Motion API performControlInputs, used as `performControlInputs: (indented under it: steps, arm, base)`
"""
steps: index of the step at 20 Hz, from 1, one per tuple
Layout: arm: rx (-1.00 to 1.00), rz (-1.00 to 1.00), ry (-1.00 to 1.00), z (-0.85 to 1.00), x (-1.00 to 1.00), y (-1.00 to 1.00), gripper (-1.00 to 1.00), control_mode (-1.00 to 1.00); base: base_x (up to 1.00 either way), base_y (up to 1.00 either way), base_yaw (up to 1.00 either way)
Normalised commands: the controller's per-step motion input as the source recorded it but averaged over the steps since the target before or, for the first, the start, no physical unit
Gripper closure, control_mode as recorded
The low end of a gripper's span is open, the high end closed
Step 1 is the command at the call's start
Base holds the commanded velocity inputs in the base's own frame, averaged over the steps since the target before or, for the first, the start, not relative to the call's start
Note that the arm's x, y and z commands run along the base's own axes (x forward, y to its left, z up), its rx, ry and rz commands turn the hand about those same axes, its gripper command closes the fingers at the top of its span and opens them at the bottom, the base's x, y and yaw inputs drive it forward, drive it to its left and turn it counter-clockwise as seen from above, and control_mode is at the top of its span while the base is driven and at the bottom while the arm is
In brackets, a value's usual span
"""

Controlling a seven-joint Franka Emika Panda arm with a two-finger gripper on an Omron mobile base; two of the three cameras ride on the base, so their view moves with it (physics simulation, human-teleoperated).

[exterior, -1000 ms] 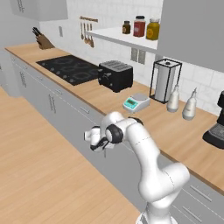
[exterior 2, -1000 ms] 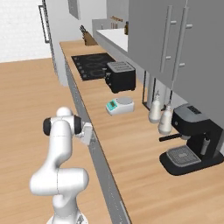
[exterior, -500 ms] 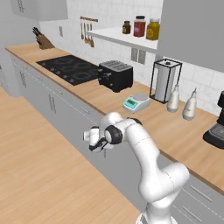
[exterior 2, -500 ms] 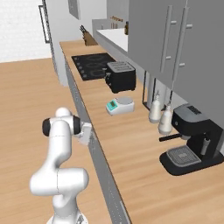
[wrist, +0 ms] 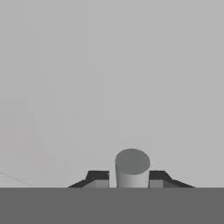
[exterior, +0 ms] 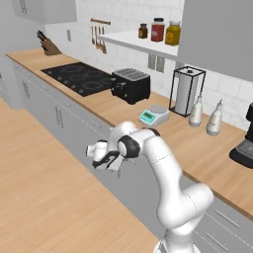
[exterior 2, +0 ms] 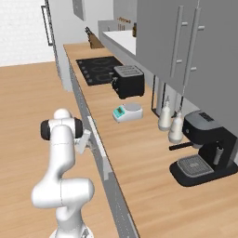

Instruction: Take a straw from the drawer in front and place it inside the glass cup on the dining counter.

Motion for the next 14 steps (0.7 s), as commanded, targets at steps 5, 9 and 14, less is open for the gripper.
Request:
performControlInputs:
  steps: [5, 9, 14]
  arm:
    - [0.19, 0.09, 0.09, 0.0, -0.69, 0.82, 1.0, -1.0]
    - [0.2, 0.12, 0.1, 0.0, -0.81, 0.92, 1.0, -1.0]
    - [0.23, 0.16, 0.14, 0.0, -0.82, 0.97, 1.0, -1.0]
  base:
    - [0.0, 0.0, 0.0]
    - [0.0, 0.0, 0.0]
    - [0.0, 0.0, 0.0]
